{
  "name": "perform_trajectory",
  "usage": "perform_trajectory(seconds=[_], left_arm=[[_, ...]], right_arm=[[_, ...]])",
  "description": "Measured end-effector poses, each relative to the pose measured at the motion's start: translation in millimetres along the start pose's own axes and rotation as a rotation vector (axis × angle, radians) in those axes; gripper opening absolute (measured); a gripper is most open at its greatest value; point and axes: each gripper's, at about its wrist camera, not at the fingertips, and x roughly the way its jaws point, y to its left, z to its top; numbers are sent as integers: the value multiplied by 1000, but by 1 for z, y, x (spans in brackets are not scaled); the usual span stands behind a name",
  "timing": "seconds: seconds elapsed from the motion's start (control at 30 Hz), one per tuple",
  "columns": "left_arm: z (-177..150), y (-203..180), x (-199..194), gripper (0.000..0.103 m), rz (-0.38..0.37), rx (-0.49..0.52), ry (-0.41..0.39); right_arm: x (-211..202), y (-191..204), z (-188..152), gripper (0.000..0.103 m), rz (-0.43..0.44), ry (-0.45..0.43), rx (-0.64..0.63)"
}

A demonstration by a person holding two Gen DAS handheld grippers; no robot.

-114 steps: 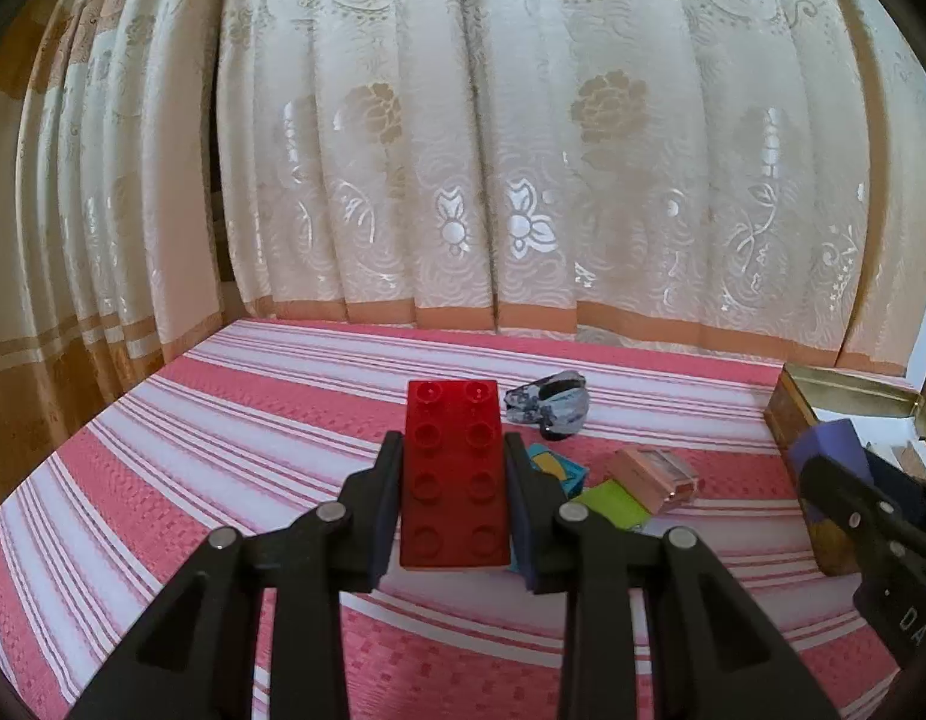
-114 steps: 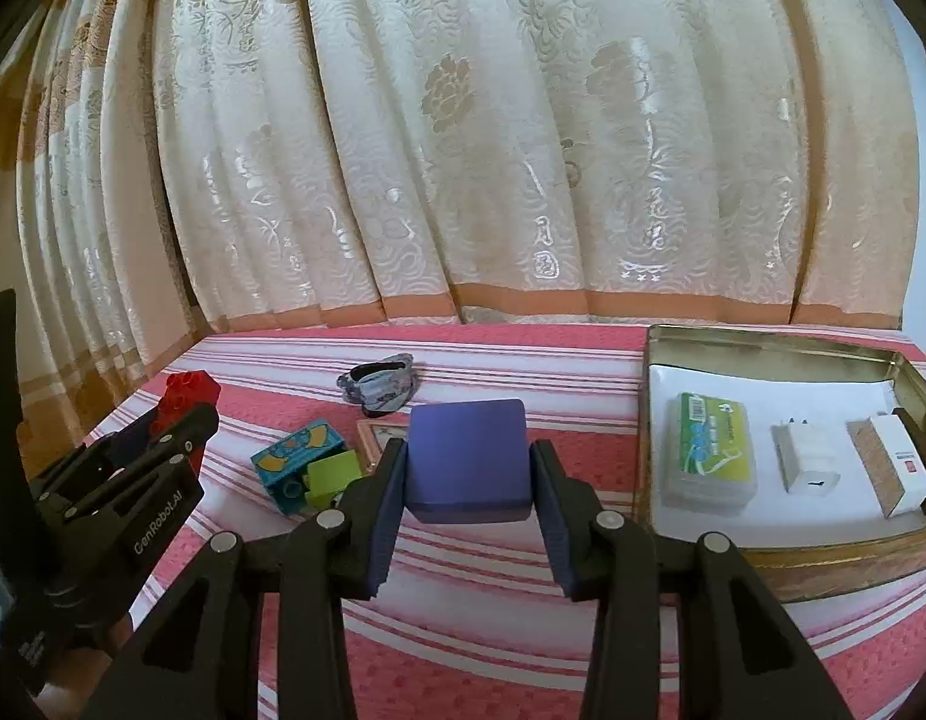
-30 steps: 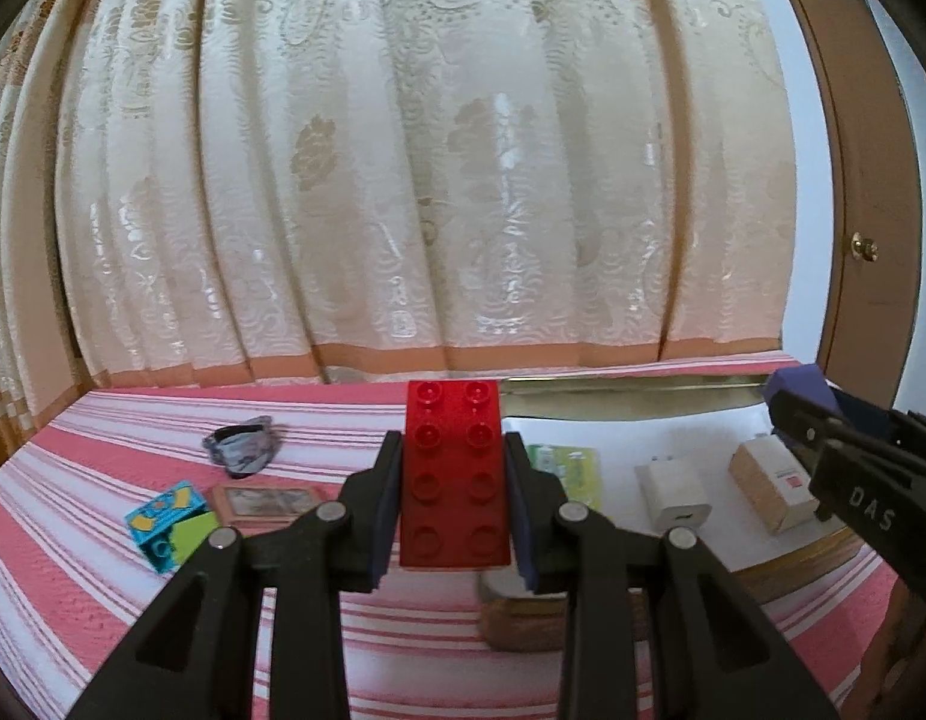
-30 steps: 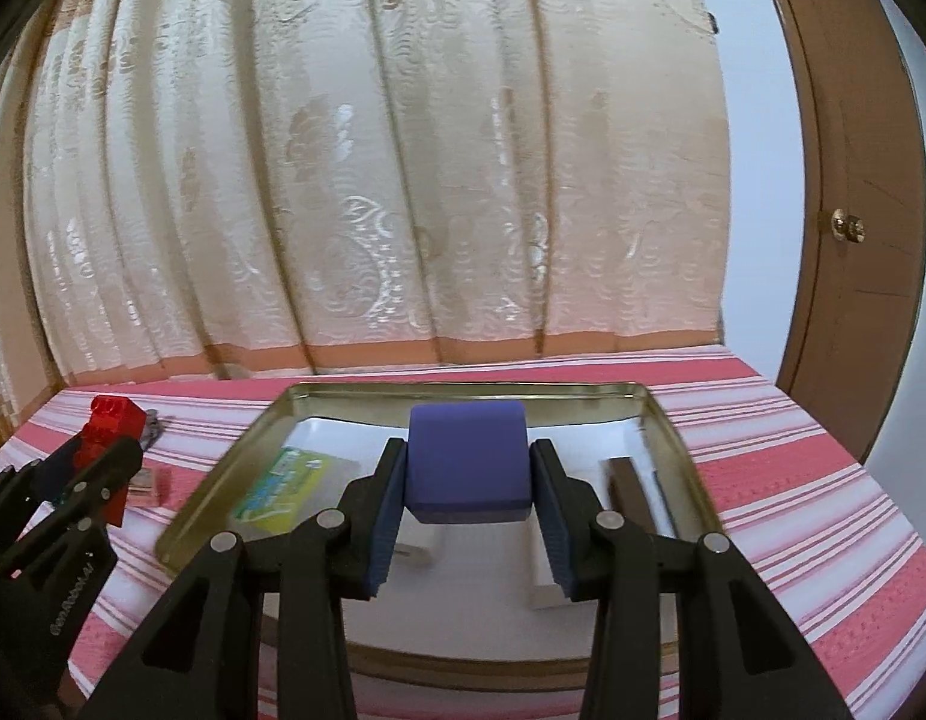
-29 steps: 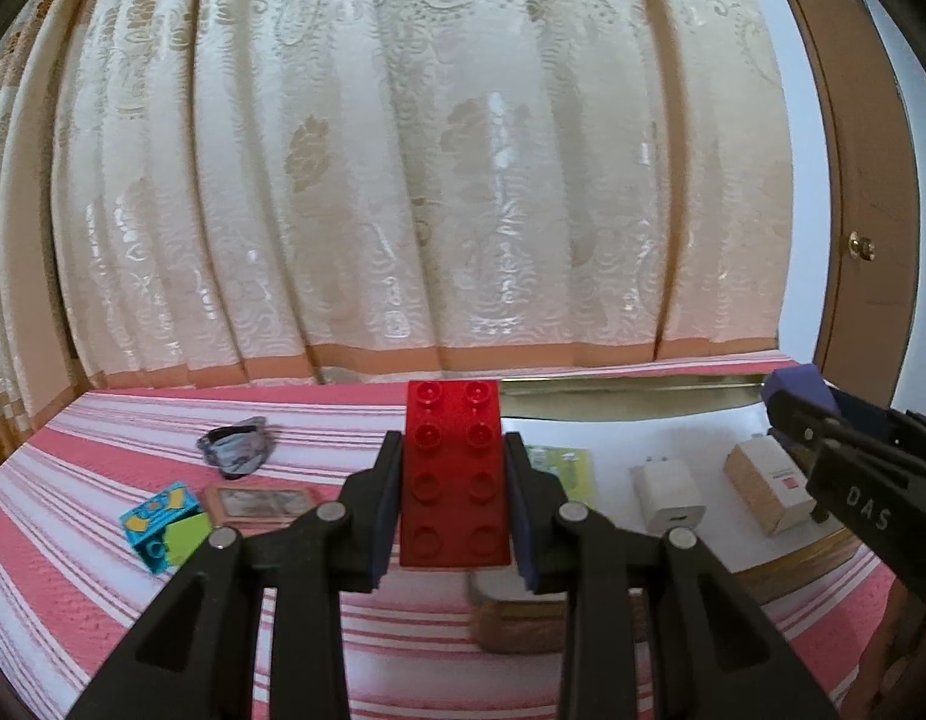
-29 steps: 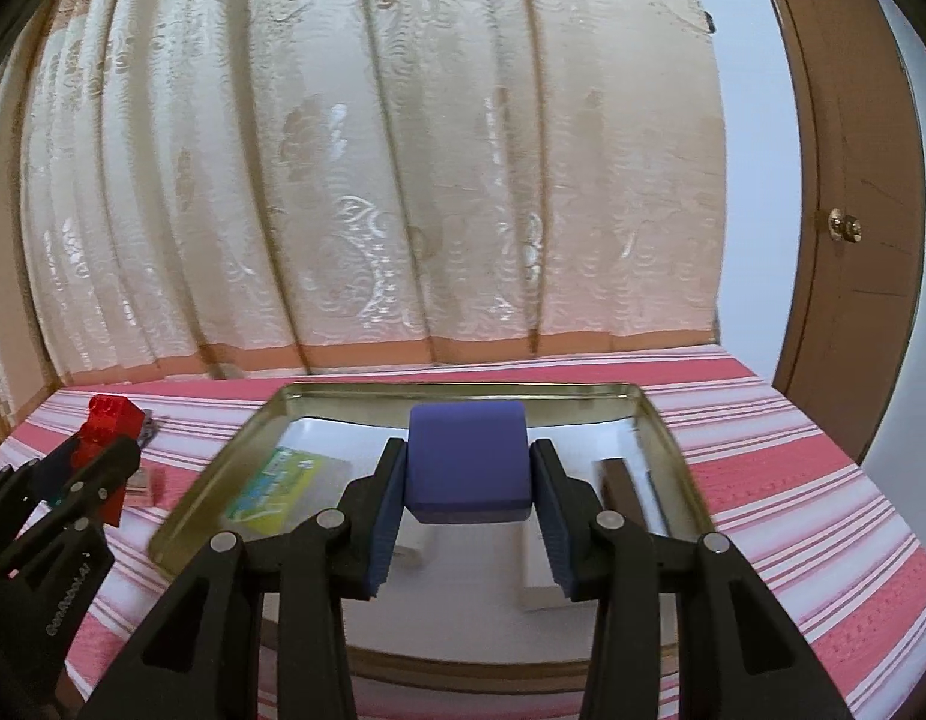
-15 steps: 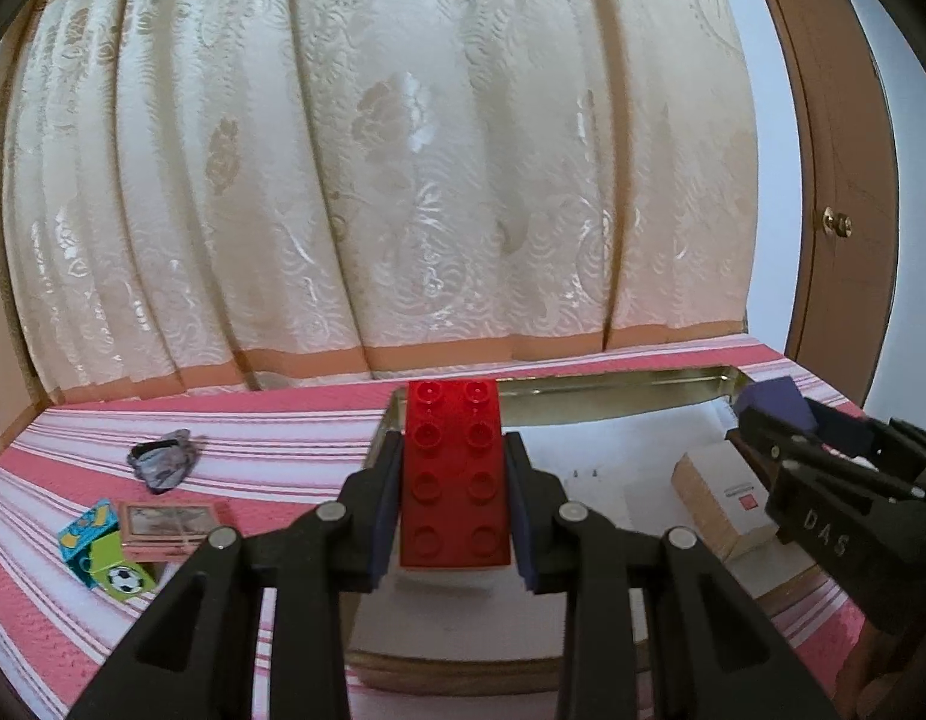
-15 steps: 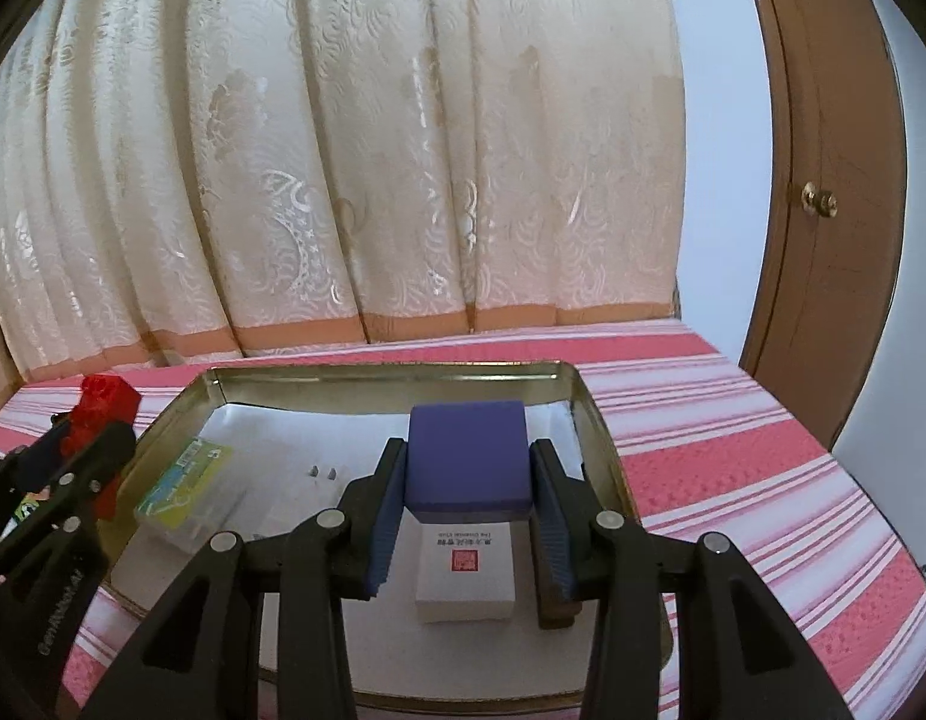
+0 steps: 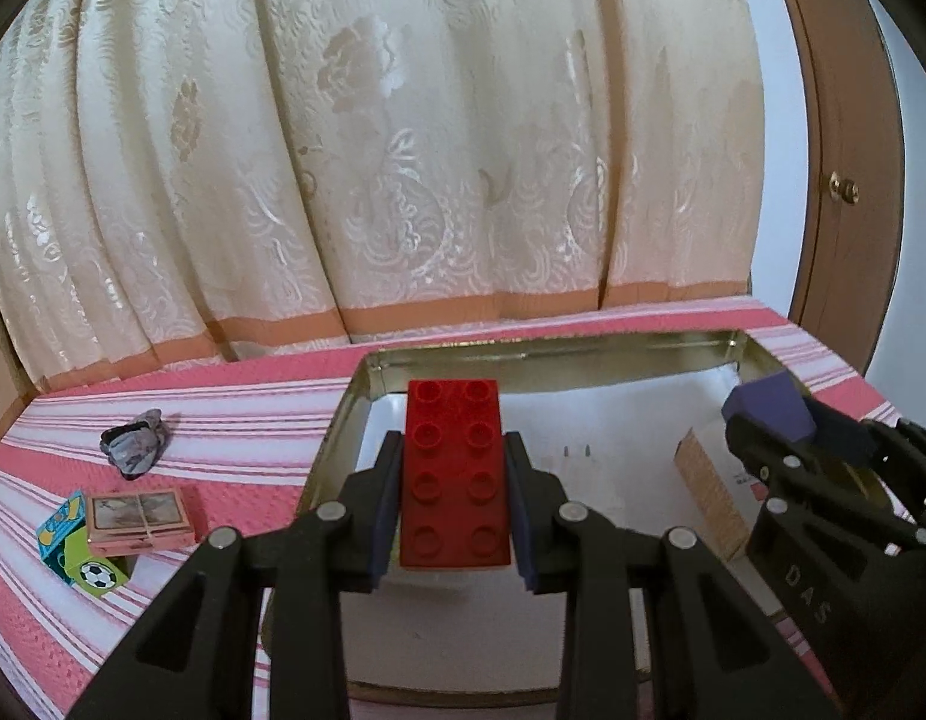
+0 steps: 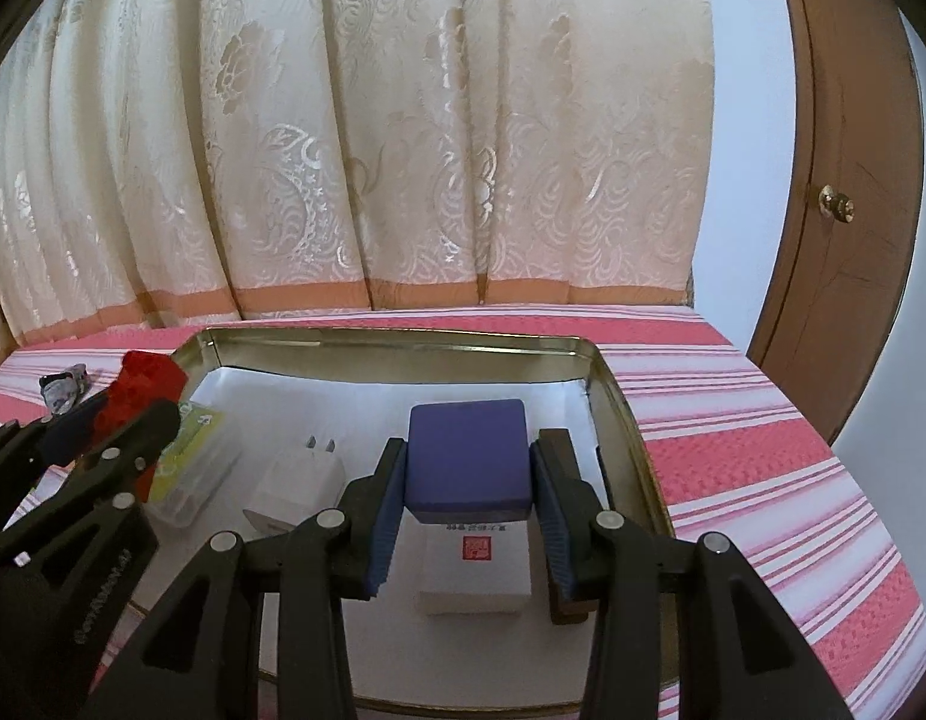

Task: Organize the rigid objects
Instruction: 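Carry the red brick and purple block over the tin tray, then lower the brick and block into the tray and open both grippers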

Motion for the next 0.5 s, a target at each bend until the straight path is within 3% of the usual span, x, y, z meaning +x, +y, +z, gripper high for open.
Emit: perform_trajectory(seconds=[0.5], left_arm=[[-2, -4, 26, 30, 16, 25, 140]], right_arm=[[11, 2, -2, 44, 58, 65, 24]])
